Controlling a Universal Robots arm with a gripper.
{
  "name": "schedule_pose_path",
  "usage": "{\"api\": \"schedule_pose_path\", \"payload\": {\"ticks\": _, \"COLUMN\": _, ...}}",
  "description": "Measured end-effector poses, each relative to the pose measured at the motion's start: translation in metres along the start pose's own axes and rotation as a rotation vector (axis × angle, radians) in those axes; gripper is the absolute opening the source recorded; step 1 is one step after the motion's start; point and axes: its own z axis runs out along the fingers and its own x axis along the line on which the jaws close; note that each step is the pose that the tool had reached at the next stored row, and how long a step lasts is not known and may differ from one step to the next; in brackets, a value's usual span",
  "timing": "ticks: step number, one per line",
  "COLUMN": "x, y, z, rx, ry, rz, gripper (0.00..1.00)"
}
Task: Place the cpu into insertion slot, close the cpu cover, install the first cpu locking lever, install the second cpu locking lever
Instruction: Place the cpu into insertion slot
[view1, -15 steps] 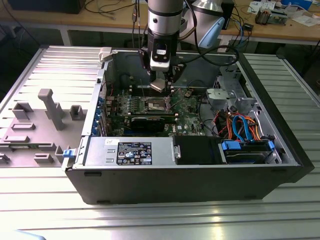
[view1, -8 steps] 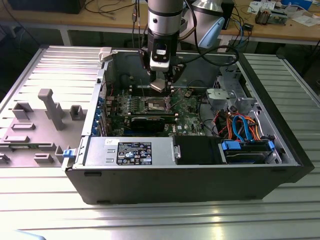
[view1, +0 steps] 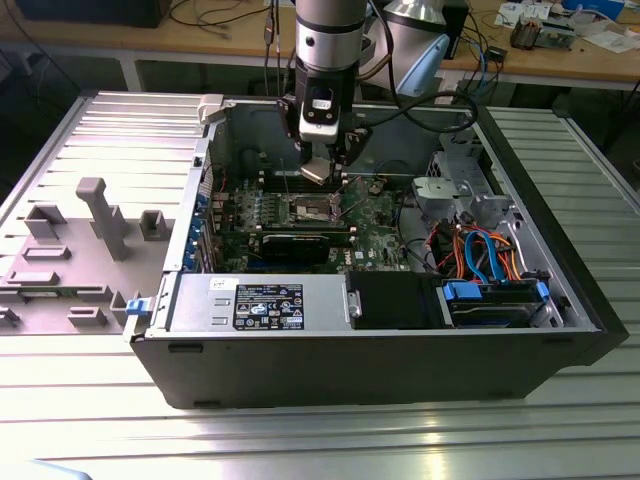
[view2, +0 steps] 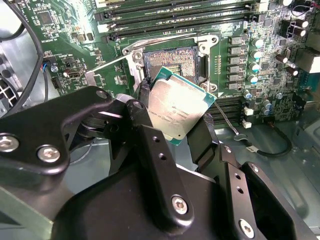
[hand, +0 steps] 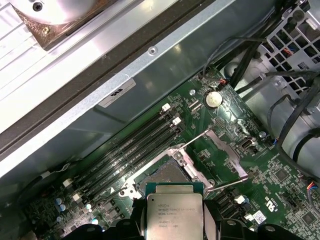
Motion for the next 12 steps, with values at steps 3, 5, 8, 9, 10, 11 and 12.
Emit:
{"api": "schedule_pose_path", "payload": {"ticks": 3, "x": 0.0, "y": 0.0, "z": 0.0001, "rx": 0.0, "ry": -0.0002, "rz": 0.003, "gripper": 0.55}}
{"api": "schedule_pose_path", "payload": {"ticks": 5, "x": 0.0, "y": 0.0, "z": 0.0002, "rx": -0.0001, "ry": -0.0003, "rz": 0.006, "gripper": 0.55}}
{"api": "schedule_pose_path", "payload": {"ticks": 8, "x": 0.0, "y": 0.0, "z": 0.0003, "rx": -0.0002, "ry": -0.0005, "rz": 0.009, "gripper": 0.55}}
{"api": "schedule_pose_path", "payload": {"ticks": 9, "x": 0.0, "y": 0.0, "z": 0.0004, "rx": -0.0002, "ry": -0.0006, "rz": 0.01, "gripper": 0.55}}
{"api": "schedule_pose_path", "payload": {"ticks": 10, "x": 0.0, "y": 0.0, "z": 0.0004, "rx": -0.0002, "ry": -0.0007, "rz": 0.011, "gripper": 0.55}}
{"api": "schedule_pose_path", "payload": {"ticks": 11, "x": 0.0, "y": 0.0, "z": 0.0004, "rx": -0.0002, "ry": -0.0007, "rz": 0.012, "gripper": 0.55}}
{"api": "schedule_pose_path", "payload": {"ticks": 12, "x": 0.0, "y": 0.0, "z": 0.0005, "rx": -0.0002, "ry": -0.0008, "rz": 0.013, "gripper": 0.55}}
